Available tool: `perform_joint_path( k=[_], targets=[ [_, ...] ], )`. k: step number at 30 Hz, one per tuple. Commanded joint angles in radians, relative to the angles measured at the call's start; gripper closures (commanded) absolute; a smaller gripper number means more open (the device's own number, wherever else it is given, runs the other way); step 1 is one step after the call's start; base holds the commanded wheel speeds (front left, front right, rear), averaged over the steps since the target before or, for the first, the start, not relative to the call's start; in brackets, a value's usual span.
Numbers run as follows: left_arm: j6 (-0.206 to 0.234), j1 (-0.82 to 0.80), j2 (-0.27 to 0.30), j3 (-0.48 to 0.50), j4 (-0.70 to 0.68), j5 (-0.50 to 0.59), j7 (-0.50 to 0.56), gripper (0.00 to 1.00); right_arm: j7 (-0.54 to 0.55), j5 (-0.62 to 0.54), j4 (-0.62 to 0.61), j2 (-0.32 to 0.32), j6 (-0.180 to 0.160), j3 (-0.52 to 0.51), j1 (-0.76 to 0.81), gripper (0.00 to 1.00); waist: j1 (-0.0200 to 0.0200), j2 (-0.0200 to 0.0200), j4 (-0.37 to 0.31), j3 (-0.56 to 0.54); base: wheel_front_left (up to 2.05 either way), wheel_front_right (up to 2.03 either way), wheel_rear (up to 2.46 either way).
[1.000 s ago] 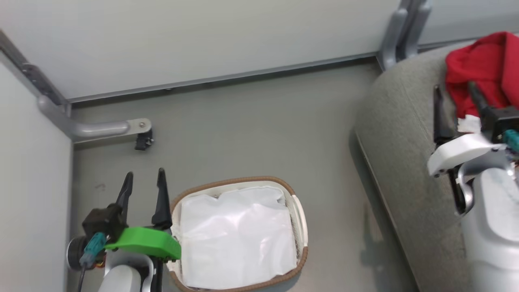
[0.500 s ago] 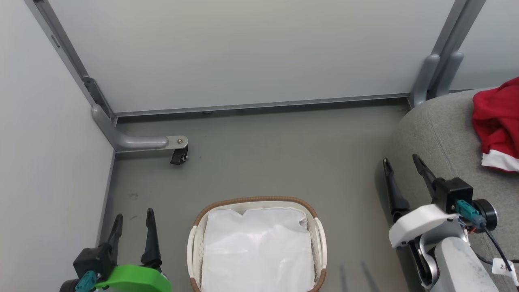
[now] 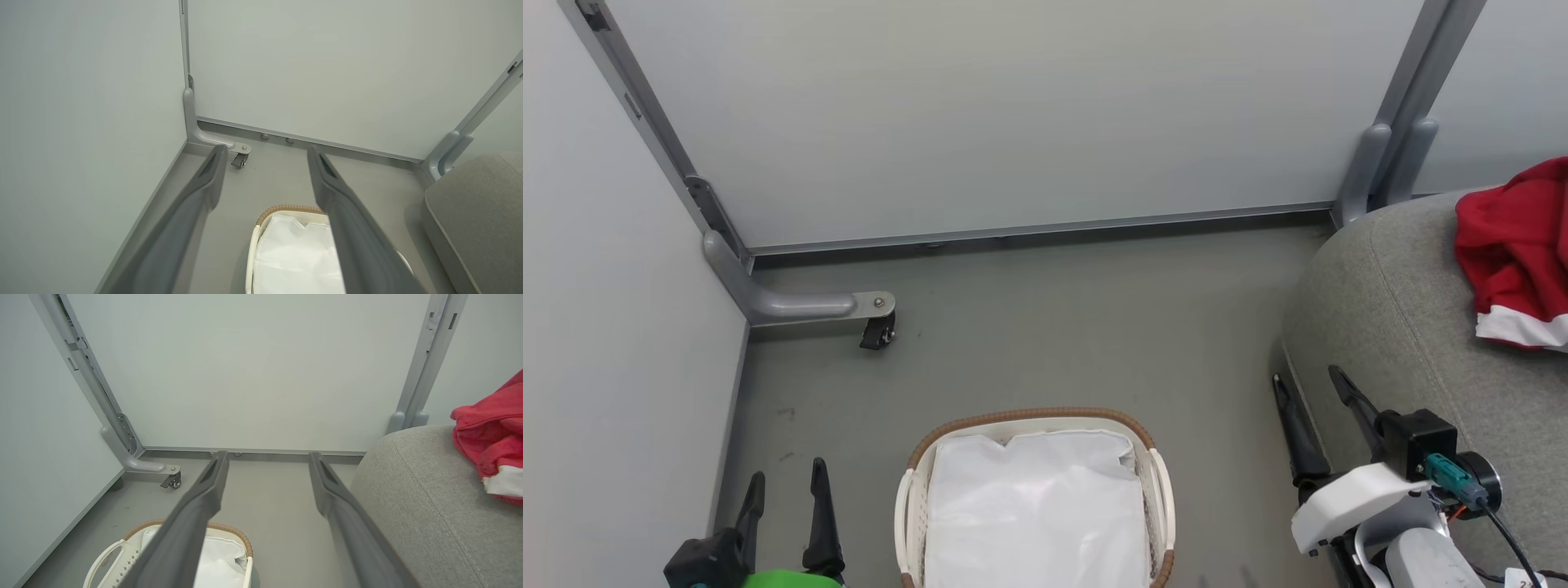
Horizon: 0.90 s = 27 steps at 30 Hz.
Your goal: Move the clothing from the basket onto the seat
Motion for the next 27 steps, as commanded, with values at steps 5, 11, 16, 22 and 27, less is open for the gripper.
perform_joint_path(
  k=[5, 11, 16, 22, 27],
  targets=[
    [0.01, -0.004, 0.001, -0.008, -0.001, -0.011, 0.001, 0.0, -0.002, 0.008, -0.009, -0.004, -0.001, -0.014, 0.007, 0.0, 0.0001, 0.0, 0.0, -0.001, 0.0, 0.0, 0.0],
    [0.018, -0.013, 0.001, -0.011, -0.005, -0.012, 0.001, 0.0, -0.002, 0.013, -0.007, -0.004, -0.001, -0.022, 0.012, 0.0, 0.0001, 0.0, -0.001, 0.0, 0.0, 0.0, 0.0],
    [0.012, -0.001, -0.001, -0.015, -0.005, -0.006, 0.0, 1.0, 0.0, 0.01, -0.002, 0.001, 0.0, -0.022, 0.003, 1.0, 0.0001, 0.0, -0.002, 0.001, 0.0, 0.0, 0.0],
    [0.009, -0.008, -0.003, -0.011, 0.025, -0.053, 0.016, 1.0, 0.021, 0.062, 0.027, 0.006, 0.0, -0.032, 0.013, 1.0, 0.0001, 0.0, -0.003, 0.001, 0.0, 0.0, 0.0],
    [0.004, -0.02, -0.003, 0.001, 0.019, -0.141, 0.042, 1.0, 0.047, 0.162, 0.016, 0.005, 0.0, -0.042, 0.015, 1.0, 0.0001, 0.0, -0.005, 0.001, 0.0, 0.0, 0.0]
  ],
)
